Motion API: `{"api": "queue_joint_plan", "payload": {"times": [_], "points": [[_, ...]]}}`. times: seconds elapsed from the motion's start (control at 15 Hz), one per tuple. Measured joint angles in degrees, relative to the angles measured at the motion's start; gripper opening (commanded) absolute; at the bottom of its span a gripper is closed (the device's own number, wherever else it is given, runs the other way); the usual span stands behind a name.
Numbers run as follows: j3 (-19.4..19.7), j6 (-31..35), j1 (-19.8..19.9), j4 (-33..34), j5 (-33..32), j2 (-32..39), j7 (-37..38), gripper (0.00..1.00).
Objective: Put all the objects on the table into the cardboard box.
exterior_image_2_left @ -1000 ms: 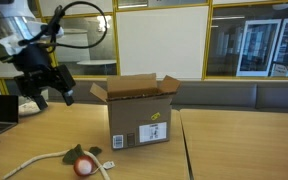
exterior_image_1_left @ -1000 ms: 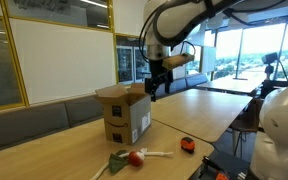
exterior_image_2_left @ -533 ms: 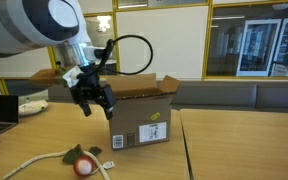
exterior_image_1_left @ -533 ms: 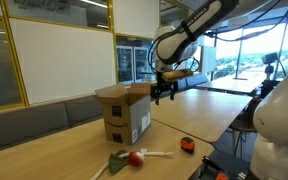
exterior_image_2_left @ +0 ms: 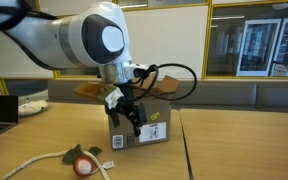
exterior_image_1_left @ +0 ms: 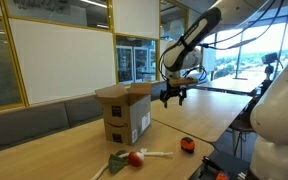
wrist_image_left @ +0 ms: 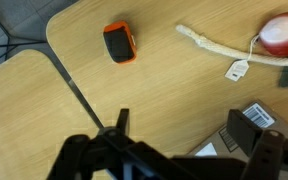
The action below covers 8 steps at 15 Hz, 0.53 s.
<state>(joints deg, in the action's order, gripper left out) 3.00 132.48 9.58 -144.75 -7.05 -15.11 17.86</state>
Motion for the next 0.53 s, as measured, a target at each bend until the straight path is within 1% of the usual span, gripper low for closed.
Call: {"api": "queue_joint_plan", "payload": {"times": [0.2,0.53], "points": [[3.49,0.00,0.30,0.00,2.26,1.57,-4.52,1.00],[8.81,0.00,0.90,-0.07,6.68,5.09,-14.49,1.00]]}}
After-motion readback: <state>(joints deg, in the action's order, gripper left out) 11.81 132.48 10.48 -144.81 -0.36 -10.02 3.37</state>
